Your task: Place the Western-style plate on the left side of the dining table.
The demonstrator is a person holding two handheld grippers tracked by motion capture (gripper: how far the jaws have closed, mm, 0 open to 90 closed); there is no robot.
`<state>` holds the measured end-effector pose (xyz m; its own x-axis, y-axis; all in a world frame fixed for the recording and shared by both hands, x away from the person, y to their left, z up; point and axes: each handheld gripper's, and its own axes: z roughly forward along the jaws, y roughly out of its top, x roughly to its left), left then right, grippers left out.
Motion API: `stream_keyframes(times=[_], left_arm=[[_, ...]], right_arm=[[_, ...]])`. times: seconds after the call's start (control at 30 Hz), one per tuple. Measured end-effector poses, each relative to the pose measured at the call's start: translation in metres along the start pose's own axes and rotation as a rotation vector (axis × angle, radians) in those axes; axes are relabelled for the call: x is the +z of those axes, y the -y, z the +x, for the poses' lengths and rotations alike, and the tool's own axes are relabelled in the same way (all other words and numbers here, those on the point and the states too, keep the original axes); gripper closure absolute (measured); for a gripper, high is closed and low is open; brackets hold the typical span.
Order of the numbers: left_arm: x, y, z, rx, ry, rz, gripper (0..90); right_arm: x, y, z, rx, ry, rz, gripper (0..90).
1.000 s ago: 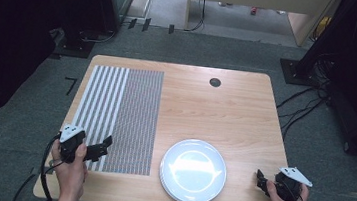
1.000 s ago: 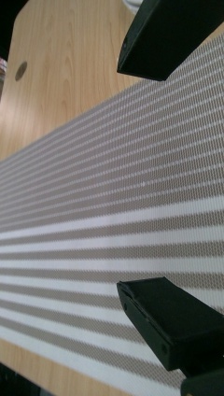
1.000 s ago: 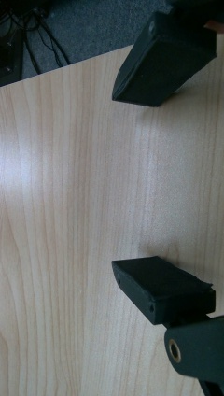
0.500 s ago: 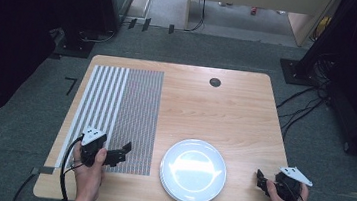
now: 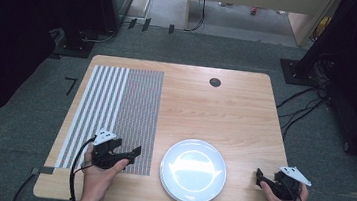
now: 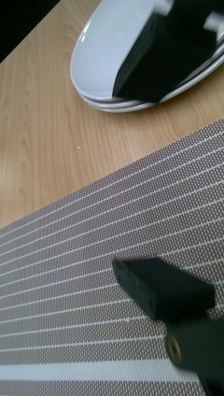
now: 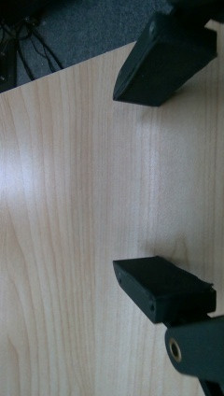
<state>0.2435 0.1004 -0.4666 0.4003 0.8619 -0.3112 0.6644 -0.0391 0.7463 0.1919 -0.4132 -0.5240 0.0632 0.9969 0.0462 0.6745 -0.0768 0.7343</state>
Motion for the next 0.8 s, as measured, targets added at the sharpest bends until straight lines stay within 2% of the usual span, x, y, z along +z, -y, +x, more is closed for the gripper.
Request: stream_keyframes(times=[0.03,0.13,0.17,0.2,0.27,0.3,0.33,0.37,0.4,0.43,0.47,0.5,0.53,0.57,0.6,0.67,0.7,0.73,0.77,0.8], left_arm=[[0.002,0.001,-0.003,0.003,0.021,0.010,23.4],[0.005,0.002,-0.007,0.008,0.040,0.020,33.0],[0.005,0.003,-0.011,0.015,0.053,0.021,36.9],[0.005,0.003,-0.011,0.015,0.053,0.021,41.3],[0.006,0.004,-0.015,0.025,0.087,0.021,51.2],[0.007,0.005,-0.018,0.027,0.110,0.028,54.9],[0.007,0.005,-0.018,0.027,0.110,0.028,58.3],[0.009,0.006,-0.019,0.011,0.152,0.035,61.1],[0.009,0.006,-0.019,0.011,0.152,0.035,63.3],[0.012,0.008,-0.020,-0.005,0.184,0.046,66.0],[0.012,0.008,-0.020,-0.005,0.184,0.046,69.0],[0.014,0.009,-0.021,-0.012,0.201,0.052,71.0],[0.015,0.009,-0.021,-0.019,0.214,0.056,71.0],[0.018,0.011,-0.024,-0.021,0.235,0.073,73.6],[0.018,0.011,-0.024,-0.021,0.235,0.073,74.6],[0.021,0.013,-0.027,-0.018,0.250,0.089,75.1],[0.024,0.015,-0.029,-0.027,0.277,0.100,75.1],[0.024,0.015,-0.029,-0.027,0.277,0.100,74.9],[0.026,0.016,-0.031,-0.031,0.295,0.113,75.0],[0.028,0.018,-0.032,-0.027,0.296,0.120,75.9]], right_arm=[[0.000,0.000,0.001,0.006,0.003,-0.003,17.8],[-0.001,-0.002,0.004,0.027,-0.006,-0.011,19.0],[-0.004,-0.004,0.008,0.055,-0.032,-0.031,21.0],[-0.006,-0.004,0.010,0.054,-0.036,-0.042,21.0],[-0.010,-0.006,0.015,0.048,-0.046,-0.063,26.1],[-0.012,-0.007,0.017,0.049,-0.069,-0.073,30.0],[-0.012,-0.007,0.017,0.049,-0.069,-0.073,30.0],[-0.015,-0.008,0.021,0.057,-0.105,-0.084,37.3],[-0.015,-0.008,0.021,0.057,-0.105,-0.084,37.3],[-0.018,-0.009,0.023,0.072,-0.141,-0.093,43.0],[-0.018,-0.009,0.023,0.072,-0.141,-0.093,43.0],[-0.020,-0.010,0.027,0.100,-0.189,-0.112,46.2],[-0.020,-0.010,0.027,0.100,-0.189,-0.112,46.2],[-0.022,-0.010,0.030,0.127,-0.233,-0.127,48.3],[-0.022,-0.009,0.032,0.133,-0.250,-0.131,49.0],[-0.022,-0.008,0.038,0.128,-0.286,-0.136,50.5],[-0.022,-0.008,0.041,0.129,-0.302,-0.132,51.6],[-0.022,-0.008,0.041,0.129,-0.302,-0.132,51.6],[-0.021,-0.008,0.046,0.125,-0.325,-0.105,54.3],[-0.021,-0.007,0.049,0.121,-0.332,-0.090,55.1]])
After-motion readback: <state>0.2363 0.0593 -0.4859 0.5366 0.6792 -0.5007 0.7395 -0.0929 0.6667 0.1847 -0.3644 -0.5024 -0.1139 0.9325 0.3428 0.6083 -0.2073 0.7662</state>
